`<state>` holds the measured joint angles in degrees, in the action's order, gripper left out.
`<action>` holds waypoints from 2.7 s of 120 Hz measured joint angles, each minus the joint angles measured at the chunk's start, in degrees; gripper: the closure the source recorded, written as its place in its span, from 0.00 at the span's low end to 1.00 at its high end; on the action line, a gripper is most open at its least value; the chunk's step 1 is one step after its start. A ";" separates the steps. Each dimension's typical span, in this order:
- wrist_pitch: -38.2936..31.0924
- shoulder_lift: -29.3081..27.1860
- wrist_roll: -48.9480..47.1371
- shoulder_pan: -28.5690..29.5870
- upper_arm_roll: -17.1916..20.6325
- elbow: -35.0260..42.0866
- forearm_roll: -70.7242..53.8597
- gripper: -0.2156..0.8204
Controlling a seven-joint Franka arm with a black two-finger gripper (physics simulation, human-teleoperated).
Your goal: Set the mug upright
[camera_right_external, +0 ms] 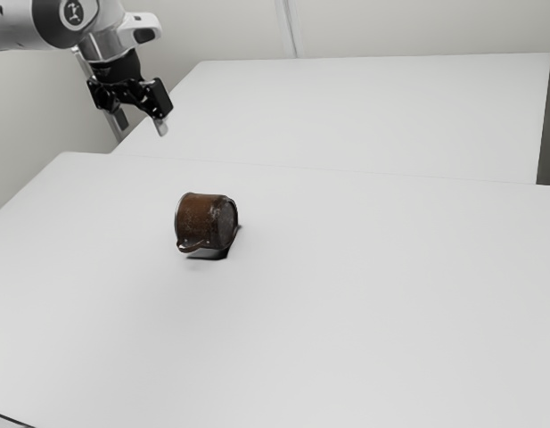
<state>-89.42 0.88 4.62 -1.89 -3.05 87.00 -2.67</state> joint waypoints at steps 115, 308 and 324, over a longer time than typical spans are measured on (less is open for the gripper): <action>-9.78 3.00 0.27 2.81 -2.63 10.97 12.64 0.21; -8.44 30.66 47.09 30.55 9.03 4.68 52.45 0.29; -6.21 31.66 46.69 30.87 9.08 4.79 53.75 0.45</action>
<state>-95.63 32.54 51.31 28.97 6.03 91.80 51.08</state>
